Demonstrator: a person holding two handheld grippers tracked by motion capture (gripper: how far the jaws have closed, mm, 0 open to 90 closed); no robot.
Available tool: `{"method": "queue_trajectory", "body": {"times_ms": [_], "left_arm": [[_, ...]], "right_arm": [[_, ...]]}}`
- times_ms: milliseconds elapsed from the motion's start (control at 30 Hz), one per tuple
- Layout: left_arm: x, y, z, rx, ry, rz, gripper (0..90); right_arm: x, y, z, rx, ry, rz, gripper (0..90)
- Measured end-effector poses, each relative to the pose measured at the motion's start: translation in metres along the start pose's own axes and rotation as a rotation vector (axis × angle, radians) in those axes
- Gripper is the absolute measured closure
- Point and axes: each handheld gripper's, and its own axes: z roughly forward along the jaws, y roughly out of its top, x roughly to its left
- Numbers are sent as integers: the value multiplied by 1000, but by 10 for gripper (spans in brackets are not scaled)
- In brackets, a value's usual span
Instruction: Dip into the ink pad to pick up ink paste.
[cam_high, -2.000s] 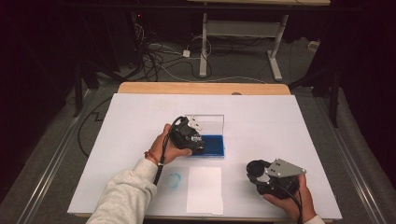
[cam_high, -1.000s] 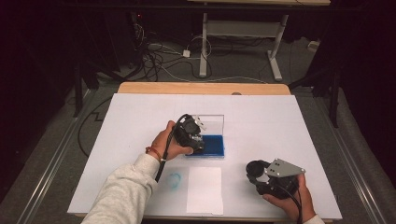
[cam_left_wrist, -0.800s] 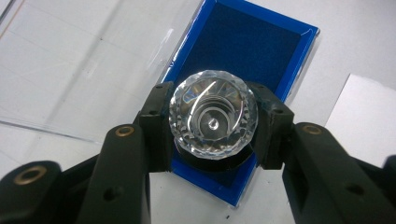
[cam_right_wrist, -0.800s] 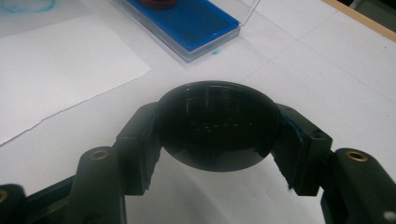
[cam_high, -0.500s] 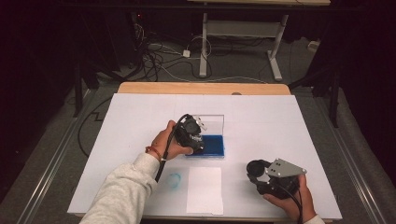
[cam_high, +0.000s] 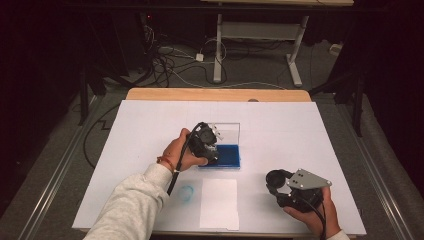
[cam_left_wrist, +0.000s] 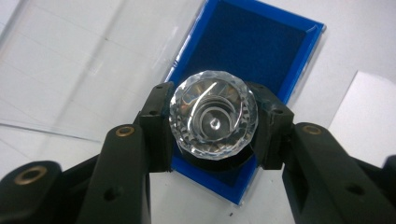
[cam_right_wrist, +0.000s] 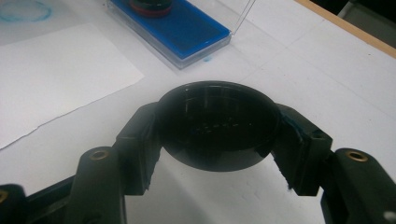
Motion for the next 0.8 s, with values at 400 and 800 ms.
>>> {"method": "queue_trajectory", "body": {"times_ms": [400, 800], "left_arm": [[-13, 42, -4, -52, -26, 60, 549], [-22, 38, 21, -15, -29, 68, 549]], "right_arm": [[-5, -2, -5, -10, -11, 6, 386], [-4, -2, -3, -1, -6, 3, 386]]}}
